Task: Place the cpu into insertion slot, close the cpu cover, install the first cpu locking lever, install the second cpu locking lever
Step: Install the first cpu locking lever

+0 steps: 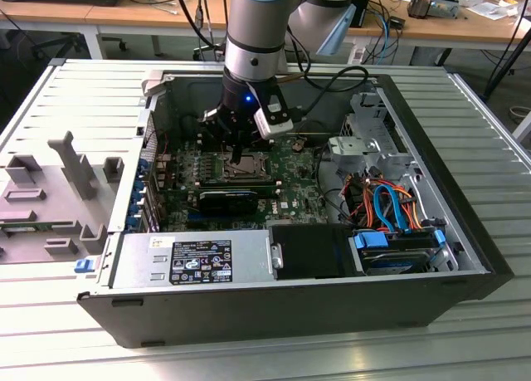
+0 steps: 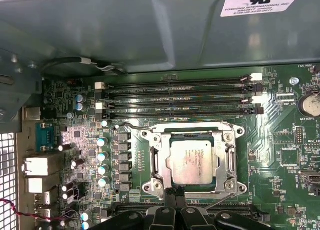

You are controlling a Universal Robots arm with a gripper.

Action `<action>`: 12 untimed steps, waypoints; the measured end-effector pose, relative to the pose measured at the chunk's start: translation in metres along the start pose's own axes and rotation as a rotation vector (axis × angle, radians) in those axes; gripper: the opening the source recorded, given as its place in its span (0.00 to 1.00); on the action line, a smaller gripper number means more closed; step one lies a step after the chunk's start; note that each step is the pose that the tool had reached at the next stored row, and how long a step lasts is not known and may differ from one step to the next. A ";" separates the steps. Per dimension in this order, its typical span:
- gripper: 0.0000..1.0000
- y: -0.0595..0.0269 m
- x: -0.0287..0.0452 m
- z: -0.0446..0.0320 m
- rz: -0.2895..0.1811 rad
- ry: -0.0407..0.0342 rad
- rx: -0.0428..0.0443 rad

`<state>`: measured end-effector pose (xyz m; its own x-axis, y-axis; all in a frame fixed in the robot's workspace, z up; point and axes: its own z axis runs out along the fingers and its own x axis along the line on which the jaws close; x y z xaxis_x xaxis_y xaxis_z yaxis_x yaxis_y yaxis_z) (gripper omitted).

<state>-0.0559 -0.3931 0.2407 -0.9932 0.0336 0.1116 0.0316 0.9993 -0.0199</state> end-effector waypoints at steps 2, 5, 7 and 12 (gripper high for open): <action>0.11 0.0000 0.0000 0.0000 -0.002 -0.0001 0.0003; 0.11 0.0000 0.0000 0.0000 -0.007 -0.0001 0.0008; 0.11 0.0000 0.0000 0.0000 -0.010 -0.0002 0.0011; 0.11 0.0000 0.0000 0.0000 -0.018 -0.0004 0.0020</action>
<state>-0.0559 -0.3931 0.2407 -0.9936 0.0160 0.1116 0.0138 0.9997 -0.0199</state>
